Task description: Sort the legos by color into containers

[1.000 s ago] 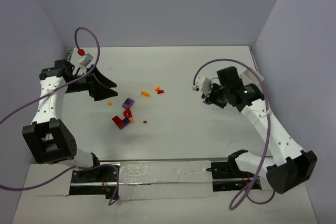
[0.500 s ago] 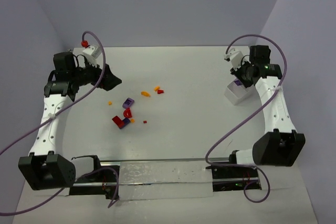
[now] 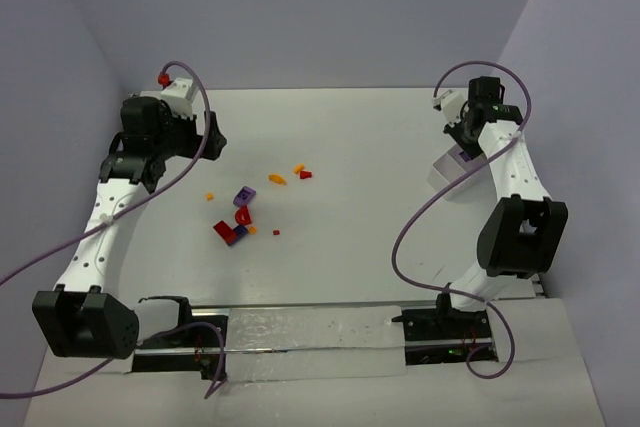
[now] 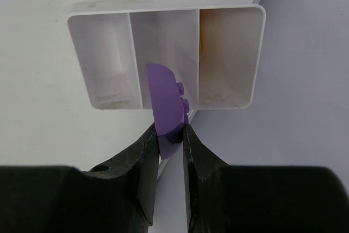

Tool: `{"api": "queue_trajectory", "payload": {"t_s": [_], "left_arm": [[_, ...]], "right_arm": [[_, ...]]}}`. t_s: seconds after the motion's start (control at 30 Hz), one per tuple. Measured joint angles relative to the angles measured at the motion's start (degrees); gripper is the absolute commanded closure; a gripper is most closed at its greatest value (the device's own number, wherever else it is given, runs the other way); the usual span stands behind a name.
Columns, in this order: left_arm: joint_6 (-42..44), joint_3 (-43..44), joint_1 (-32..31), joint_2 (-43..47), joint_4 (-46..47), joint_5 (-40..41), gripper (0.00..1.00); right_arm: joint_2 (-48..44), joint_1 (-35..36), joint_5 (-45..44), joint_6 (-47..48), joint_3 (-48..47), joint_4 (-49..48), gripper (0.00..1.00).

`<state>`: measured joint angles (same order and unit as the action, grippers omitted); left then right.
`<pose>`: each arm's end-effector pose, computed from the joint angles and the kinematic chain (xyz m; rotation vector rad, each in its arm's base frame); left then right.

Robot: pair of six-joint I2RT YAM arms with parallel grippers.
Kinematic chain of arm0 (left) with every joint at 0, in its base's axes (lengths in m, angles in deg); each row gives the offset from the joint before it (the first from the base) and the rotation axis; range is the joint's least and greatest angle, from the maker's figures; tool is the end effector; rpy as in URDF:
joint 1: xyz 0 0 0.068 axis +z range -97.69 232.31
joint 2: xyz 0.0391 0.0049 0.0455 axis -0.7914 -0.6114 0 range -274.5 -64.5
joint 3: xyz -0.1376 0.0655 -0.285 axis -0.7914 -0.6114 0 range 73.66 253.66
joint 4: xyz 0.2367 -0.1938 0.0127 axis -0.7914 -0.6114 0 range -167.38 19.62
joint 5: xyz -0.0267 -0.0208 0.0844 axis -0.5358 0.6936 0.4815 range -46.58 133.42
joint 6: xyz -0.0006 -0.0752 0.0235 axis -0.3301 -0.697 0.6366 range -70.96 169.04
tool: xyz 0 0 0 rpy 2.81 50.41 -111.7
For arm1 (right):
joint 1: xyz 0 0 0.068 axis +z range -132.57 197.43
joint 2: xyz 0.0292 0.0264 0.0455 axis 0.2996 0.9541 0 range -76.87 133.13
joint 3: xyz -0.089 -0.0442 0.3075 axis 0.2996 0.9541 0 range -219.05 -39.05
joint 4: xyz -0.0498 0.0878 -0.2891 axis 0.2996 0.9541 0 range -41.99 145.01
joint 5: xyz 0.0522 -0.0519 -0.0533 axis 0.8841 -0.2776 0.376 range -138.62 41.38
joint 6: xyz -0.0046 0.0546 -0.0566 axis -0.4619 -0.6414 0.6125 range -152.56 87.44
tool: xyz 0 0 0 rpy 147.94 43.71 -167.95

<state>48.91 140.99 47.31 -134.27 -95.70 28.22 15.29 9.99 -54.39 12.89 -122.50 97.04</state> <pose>0.3258 -0.0462 0.3924 0.2516 2.0375 -0.3281 0.4010 -0.0591 0.3246 -0.8244 2.5124 -0.4599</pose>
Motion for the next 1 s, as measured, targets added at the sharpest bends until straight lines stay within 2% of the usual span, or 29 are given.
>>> {"api": "queue_trajectory", "payload": {"t_s": [0.2, 0.3, 0.37, 0.47, 0.53, 0.67, 0.73, 0.8, 0.9, 1.0], "left_arm": [[-2.9, -3.7, -0.8, 0.1, 4.3, 7.2, 0.01], [-3.6, -4.1, -0.9, -0.1, 4.1, 7.7, 0.01], [-3.0, -4.1, -0.9, -0.4, 4.1, 7.5, 0.01], [-0.8, -4.1, -0.9, -1.4, 3.6, 6.2, 0.01], [0.6, -4.2, -0.9, -2.0, 3.1, 5.4, 0.01], [3.6, -5.6, -1.0, -2.3, 2.8, 3.7, 0.01], [4.6, -6.6, -1.4, -2.7, 2.8, 3.6, 0.01], [5.5, -7.5, -2.1, -3.6, 2.8, 3.6, 0.01], [6.8, -8.8, -3.0, -6.0, 2.6, 3.3, 0.06], [8.2, -9.7, -3.8, -8.6, 2.1, 2.5, 0.13]], "right_arm": [[2.4, -0.1, -2.4, 0.0, 0.0, -2.1, 1.00], [3.7, -0.1, -3.0, 0.0, 0.0, -2.6, 0.94], [4.4, -0.1, -3.3, 0.1, 0.0, -2.9, 0.87], [5.0, -0.1, -3.8, 0.3, 0.0, -3.1, 0.70], [5.0, -0.1, -4.0, 0.3, 0.0, -3.3, 0.54], [5.1, -0.1, -4.1, 0.4, 0.0, -3.5, 0.36], [5.1, -0.1, -4.1, 0.4, 0.0, -3.6, 0.31], [5.1, -0.1, -4.1, 0.4, 0.0, -3.6, 0.31], [5.1, -0.1, -3.8, 0.2, -0.1, -3.4, 0.29], [5.1, 0.1, -2.2, -0.8, -1.3, -1.7, 0.22]]}}
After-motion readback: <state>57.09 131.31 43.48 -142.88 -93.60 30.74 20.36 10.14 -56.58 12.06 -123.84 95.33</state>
